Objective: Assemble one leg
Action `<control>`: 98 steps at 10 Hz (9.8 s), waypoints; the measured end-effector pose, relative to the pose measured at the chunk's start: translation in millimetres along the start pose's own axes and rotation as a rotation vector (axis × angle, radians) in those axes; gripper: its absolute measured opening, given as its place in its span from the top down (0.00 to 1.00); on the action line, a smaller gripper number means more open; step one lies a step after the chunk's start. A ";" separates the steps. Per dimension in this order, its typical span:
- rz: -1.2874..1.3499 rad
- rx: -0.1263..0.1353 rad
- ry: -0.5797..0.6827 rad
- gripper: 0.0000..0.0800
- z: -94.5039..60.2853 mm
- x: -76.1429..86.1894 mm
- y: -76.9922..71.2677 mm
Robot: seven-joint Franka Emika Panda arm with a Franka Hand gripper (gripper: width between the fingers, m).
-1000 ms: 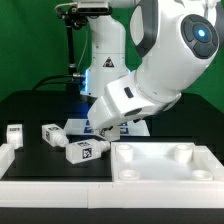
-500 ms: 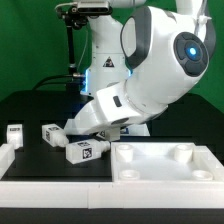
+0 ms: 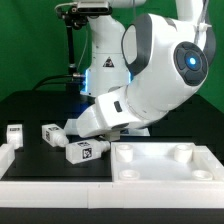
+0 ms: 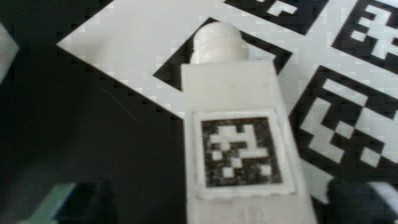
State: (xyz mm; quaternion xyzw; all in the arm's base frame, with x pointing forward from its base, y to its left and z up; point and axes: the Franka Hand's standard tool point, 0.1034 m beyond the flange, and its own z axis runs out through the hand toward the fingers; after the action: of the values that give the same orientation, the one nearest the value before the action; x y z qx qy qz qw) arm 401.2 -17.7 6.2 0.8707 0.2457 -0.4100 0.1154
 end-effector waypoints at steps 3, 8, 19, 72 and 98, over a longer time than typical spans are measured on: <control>0.000 0.000 0.000 0.63 -0.3 0.0 -0.1; -0.040 -0.047 0.022 0.64 -116.6 -14.5 -24.3; -0.006 0.038 0.703 0.64 -195.3 4.2 46.2; 0.424 0.272 1.147 0.19 -253.3 113.7 13.0; 1.157 0.637 0.737 0.64 -254.4 122.2 14.1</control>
Offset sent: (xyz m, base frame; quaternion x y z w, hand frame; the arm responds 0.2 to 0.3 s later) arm 0.0000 0.0000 0.0000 0.0000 0.0000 0.0000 1.0000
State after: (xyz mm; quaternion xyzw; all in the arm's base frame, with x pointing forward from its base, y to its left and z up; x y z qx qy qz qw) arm 642.2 113.4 74.0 0.9328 -0.3584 -0.0176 -0.0345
